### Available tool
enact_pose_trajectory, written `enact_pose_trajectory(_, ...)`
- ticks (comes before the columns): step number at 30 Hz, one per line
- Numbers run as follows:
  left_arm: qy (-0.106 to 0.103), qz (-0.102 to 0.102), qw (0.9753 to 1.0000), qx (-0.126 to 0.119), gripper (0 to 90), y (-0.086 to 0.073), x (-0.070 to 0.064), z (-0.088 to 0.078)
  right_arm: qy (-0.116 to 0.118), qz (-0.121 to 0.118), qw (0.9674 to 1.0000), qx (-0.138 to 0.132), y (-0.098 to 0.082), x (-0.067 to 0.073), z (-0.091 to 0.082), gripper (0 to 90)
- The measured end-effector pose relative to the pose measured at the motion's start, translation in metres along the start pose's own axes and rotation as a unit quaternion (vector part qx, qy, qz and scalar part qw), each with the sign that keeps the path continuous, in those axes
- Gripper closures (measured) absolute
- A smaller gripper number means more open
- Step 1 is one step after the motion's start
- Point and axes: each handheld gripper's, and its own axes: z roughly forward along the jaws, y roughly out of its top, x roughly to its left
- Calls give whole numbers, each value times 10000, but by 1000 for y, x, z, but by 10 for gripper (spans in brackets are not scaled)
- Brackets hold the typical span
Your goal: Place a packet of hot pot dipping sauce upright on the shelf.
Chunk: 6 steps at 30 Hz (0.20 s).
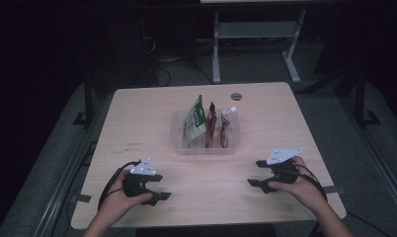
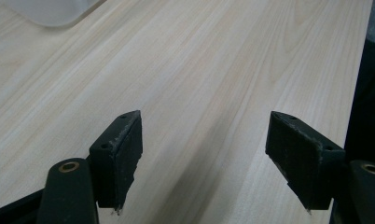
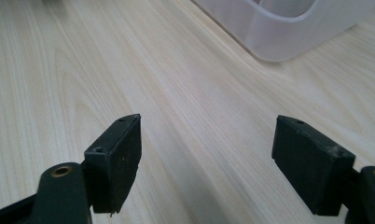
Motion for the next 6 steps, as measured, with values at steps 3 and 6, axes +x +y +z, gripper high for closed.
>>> enact_pose_trajectory(3, 17, -16, 10000, 6, 272, 0, 1, 0, 4, -42, 10000, -52, 1, -1, 0, 228)
enact_pose_trajectory(6, 8, -15, 10000, -21, 272, 0, 1, 1, 9, -50, 9999, -105, 1, -1, -2, 224)
